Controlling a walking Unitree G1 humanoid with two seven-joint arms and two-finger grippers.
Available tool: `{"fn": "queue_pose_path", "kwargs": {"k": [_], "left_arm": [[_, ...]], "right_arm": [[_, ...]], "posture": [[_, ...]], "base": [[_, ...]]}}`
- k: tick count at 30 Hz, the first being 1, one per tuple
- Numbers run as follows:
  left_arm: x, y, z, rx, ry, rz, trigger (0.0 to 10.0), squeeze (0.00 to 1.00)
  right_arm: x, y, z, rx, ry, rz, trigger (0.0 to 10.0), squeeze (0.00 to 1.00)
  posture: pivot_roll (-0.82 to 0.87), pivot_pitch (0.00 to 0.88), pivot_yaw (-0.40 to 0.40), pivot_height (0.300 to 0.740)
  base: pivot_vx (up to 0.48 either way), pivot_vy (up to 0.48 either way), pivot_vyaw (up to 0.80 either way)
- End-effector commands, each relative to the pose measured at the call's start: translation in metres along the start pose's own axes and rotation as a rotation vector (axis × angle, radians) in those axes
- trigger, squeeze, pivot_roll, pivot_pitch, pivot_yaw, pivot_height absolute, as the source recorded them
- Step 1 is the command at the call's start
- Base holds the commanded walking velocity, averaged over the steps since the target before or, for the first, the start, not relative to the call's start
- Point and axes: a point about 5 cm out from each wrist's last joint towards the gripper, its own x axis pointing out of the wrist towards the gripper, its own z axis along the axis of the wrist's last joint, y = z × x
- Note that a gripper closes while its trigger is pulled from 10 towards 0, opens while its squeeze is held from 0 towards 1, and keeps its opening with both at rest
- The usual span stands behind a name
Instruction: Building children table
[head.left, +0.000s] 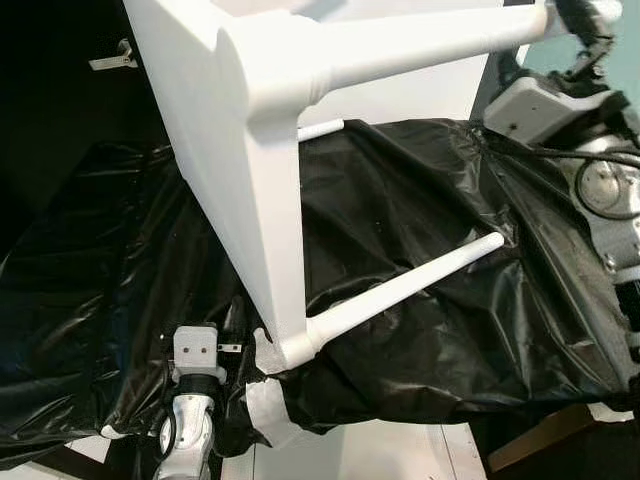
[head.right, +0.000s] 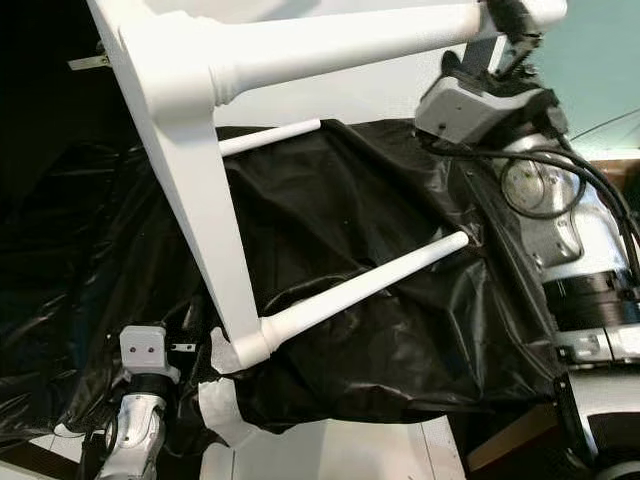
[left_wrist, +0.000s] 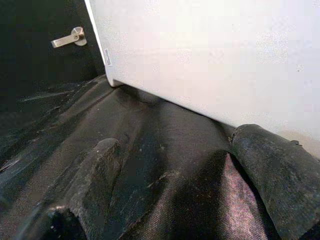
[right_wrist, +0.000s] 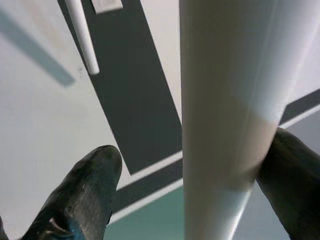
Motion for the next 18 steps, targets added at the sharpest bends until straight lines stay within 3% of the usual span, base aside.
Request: {"fn": "queue_pose_path", "kwargs": {"k": [1, 6, 18], "left_arm": [[-0.013, -0.008, -0.017, -0.023, 0.107, 0.025, 10.0, 0.0], [-0.017, -0.009, -0.019, -0.026, 0.113, 0.038, 10.0, 0.0], [-0.019, -0.011, -0.021, -0.029, 0.119, 0.04, 10.0, 0.0]], "right_arm": [[0.003, 0.008, 0.007, 0.009, -0.05, 0.06, 10.0, 0.0], [0.011, 0.012, 0.025, 0.03, -0.164, 0.107, 10.0, 0.0], [0.014, 0.015, 0.037, 0.064, -0.274, 0.183, 10.0, 0.0]], "posture": [[0.06, 0.0, -0.021, 0.74], [0.07, 0.0, -0.035, 0.74], [0.06, 0.0, -0.034, 0.74]], "base": [[0.0, 0.0, 0.0], [0.0, 0.0, 0.0], [0.0, 0.0, 0.0]]}}
